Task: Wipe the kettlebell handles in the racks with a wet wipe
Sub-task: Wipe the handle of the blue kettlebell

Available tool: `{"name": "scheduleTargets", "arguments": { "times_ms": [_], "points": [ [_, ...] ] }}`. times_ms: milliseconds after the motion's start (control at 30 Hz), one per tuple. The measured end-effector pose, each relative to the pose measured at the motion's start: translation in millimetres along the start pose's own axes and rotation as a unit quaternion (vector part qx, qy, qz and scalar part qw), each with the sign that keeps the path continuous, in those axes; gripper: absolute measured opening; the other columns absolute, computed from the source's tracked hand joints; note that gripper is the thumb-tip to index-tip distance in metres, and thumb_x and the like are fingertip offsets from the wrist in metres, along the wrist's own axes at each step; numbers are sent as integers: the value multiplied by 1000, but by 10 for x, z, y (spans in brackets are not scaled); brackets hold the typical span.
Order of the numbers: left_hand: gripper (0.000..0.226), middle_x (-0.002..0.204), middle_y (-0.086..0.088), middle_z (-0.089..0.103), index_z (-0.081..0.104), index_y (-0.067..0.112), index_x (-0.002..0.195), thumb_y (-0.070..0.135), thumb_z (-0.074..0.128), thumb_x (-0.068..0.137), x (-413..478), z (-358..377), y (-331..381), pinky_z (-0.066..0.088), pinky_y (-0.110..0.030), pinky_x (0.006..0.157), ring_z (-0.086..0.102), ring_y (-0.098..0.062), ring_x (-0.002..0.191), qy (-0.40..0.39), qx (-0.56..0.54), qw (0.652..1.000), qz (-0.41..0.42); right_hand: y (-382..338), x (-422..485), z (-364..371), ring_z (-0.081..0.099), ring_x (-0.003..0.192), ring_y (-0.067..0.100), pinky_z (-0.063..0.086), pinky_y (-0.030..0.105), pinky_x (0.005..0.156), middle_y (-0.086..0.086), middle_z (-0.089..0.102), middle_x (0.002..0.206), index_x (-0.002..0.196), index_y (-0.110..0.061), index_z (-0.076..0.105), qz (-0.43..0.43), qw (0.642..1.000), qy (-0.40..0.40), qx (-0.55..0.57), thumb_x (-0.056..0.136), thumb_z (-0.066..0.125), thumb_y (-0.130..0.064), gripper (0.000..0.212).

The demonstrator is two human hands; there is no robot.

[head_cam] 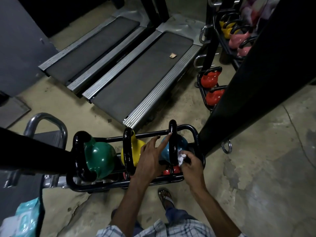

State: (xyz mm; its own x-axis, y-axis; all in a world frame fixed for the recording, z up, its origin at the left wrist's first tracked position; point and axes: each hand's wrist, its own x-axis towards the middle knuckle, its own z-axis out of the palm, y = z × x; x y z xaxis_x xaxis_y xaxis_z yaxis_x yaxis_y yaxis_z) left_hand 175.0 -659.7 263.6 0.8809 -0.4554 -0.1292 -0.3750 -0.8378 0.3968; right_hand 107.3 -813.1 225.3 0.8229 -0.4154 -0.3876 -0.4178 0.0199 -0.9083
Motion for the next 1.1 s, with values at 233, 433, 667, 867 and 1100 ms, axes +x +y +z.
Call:
{"name": "scheduleTargets", "arguments": {
  "times_ms": [233,433,667,867,1100],
  "points": [
    [126,159,-13,29,-9,53,154,47,85,70,-20,-20,34,30,-40,111,35,-27,143,3,-9,1000,2,-110,227,-202,65,90,-12,48,6,78,-19,71,96,104,-26,71,-96,973,-143,-155,92,58,8,38],
    [126,158,-12,32,-4,49,156,53,85,66,-5,16,37,32,-40,109,35,-28,142,4,-11,1000,-11,-409,612,-187,66,90,4,53,21,81,-4,72,95,97,-19,71,-60,916,-283,-280,94,60,-5,18],
    [119,156,-12,34,2,48,157,47,83,70,5,24,72,32,-38,106,37,-27,141,20,4,1000,-12,-354,505,-175,68,90,1,53,18,80,-6,74,92,98,-15,74,-33,945,-241,-220,91,72,-16,7],
    [117,152,-15,39,9,44,158,42,83,68,-7,92,110,39,-41,103,41,-30,139,39,9,999,-4,-69,116,-171,62,82,-11,44,0,72,-16,68,89,102,-15,73,-73,988,-45,-127,93,65,0,19],
    [111,153,-18,37,17,35,159,40,84,71,-76,116,30,40,-42,102,41,-34,137,47,0,999,11,75,-173,-243,67,77,-8,52,10,69,-9,74,86,86,-24,73,-43,996,-43,-64,89,74,-7,18]
  ]
}}
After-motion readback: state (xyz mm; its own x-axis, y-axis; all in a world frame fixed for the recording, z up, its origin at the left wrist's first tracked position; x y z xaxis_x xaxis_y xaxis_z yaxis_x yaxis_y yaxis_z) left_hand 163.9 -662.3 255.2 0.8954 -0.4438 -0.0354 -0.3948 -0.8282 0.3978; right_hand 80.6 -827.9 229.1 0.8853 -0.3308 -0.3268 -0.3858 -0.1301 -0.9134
